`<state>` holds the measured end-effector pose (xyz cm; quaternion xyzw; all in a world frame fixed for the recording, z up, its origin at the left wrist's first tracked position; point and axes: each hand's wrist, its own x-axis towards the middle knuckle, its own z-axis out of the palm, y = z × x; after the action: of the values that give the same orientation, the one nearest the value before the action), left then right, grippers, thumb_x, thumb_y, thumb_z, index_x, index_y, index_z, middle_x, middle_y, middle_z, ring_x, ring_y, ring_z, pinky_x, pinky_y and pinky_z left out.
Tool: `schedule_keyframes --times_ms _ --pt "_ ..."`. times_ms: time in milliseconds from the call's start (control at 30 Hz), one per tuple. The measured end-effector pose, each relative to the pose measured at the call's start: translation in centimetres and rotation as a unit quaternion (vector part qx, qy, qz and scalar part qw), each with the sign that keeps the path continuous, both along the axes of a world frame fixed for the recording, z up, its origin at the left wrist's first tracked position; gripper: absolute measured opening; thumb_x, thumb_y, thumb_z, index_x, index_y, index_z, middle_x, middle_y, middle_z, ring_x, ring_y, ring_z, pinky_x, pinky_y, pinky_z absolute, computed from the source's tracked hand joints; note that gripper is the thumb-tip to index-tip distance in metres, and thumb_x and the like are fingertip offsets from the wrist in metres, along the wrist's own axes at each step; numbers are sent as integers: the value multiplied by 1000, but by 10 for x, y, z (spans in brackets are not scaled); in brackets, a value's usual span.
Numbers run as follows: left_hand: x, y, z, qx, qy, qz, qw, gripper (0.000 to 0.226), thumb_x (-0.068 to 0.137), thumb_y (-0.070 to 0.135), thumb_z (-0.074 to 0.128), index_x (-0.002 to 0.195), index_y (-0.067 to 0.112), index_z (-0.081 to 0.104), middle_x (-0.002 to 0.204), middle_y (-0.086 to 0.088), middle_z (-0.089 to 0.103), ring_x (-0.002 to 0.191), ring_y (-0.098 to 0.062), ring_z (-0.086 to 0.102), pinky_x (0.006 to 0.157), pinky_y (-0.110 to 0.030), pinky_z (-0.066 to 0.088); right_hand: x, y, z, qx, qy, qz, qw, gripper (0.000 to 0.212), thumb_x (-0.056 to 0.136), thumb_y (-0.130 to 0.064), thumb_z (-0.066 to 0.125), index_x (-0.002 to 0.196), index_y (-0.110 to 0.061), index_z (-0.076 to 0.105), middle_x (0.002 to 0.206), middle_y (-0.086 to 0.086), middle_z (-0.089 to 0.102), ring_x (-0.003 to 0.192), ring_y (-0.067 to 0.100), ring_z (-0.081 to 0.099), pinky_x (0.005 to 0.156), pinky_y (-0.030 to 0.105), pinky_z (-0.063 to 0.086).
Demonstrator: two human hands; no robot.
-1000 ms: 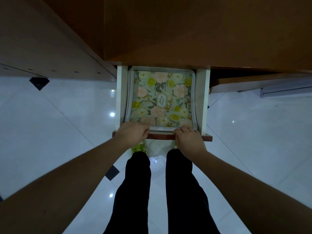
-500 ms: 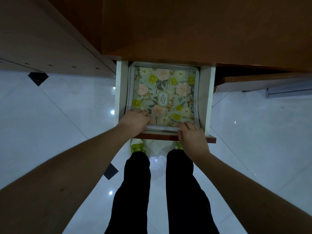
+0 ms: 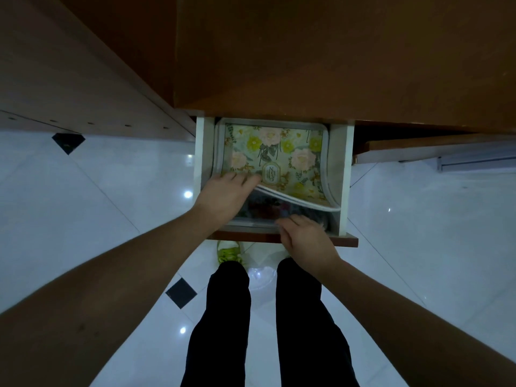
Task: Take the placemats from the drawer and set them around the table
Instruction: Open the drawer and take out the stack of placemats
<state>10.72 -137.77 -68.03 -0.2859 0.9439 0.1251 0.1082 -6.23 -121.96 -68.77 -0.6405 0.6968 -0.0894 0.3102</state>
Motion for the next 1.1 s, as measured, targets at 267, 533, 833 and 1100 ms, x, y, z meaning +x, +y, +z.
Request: schedule_keyframes --times_ms 267,533,833,1100 --pt "2 -30 4 11 -4 -4 1000 37 56 0 85 89 14 75 98 -18 63 78 -36 62 50 -37 50 -14 -45 -15 262 -48 -10 964 32 103 -29 47 130 -18 60 130 8 61 117 28 56 95 36 46" --pt "3 -23 -21 -14 55 69 996 33 73 6 76 104 17 71 115 -14 62 95 -37 61 79 -45 46 -5 -71 -42 316 87 169 930 38 99 -37 51 134 -23 49 128 9 55 114 30 55 93 40 50" --pt "14 -12 -29 -102 11 -9 995 60 79 43 72 130 16 56 151 -12 43 138 -35 38 111 -61 29 -2 -73 -40 175 146 308 924 32 100 -14 42 132 -10 46 122 14 58 106 33 60 80 41 51" --pt "16 4 -26 -123 -25 -2 992 80 75 63 71 138 17 54 161 -10 28 146 -35 28 112 -69 18 -10 -76 -30 102 132 273 947 37 93 -5 47 130 -7 45 118 17 57 101 35 62 70 41 48"
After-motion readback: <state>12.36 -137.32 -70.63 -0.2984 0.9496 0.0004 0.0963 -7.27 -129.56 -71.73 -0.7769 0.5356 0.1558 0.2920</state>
